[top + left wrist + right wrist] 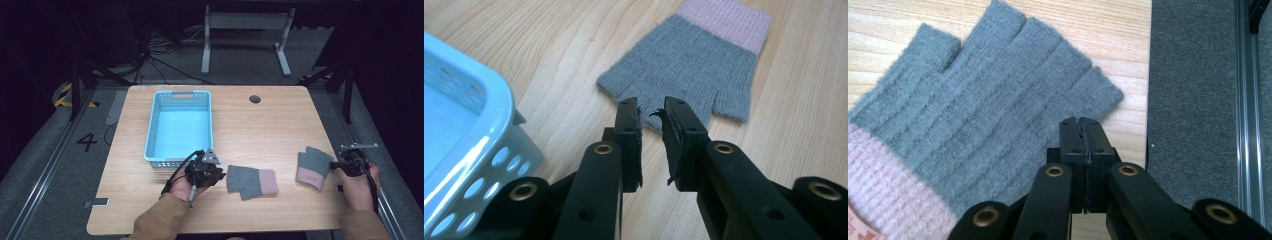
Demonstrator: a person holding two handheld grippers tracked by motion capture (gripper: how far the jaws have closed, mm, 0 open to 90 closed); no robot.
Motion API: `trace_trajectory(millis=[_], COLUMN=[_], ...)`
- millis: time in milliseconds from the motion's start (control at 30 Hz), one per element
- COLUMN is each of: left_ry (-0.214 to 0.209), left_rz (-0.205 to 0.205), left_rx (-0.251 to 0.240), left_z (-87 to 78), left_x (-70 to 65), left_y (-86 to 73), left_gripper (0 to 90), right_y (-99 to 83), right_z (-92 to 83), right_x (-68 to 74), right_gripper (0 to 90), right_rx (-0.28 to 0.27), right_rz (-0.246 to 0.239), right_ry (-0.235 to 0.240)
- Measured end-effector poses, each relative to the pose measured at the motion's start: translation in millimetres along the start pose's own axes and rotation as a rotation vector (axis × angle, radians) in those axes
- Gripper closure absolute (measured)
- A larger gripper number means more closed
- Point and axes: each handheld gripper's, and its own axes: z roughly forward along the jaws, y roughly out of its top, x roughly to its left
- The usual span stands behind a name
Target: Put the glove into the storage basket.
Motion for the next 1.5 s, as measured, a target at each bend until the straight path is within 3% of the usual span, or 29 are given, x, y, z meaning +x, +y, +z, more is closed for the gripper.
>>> trace_trajectory(millis=[733,1067,1233,1433,1500], left_ry=[0.049,0.054,0.049,0.035,0.034], left_rz=[-0.05,-0.054,-0.052,-0.039,-0.042], left_rx=[-0.014,-0.011,-0.014,-0.031,-0.037], left_z=[-16.8,-19.4,-19.2,-18.3,-19.9], left_x=[4.4,4.3,4.9,6.2,6.5], left_y=[-19.6,-22.5,-21.5,-12.8,-11.0], left_gripper=[77.4,77.4,76.5,74.9,74.6], right_y=[25.8,31.2,31.8,25.7,24.2], right_z=[18.1,20.7,17.6,2.5,-3.0], right_x=[22.1,30.3,31.1,29.8,30.4], right_gripper=[90.0,90.0,90.0,89.3,84.2], right_rx=[-0.013,-0.019,-0.028,-0.05,-0.058], right_rz=[-0.069,-0.099,-0.1,-0.092,-0.091], right_ry=[0.046,0.063,0.054,0.079,0.087])
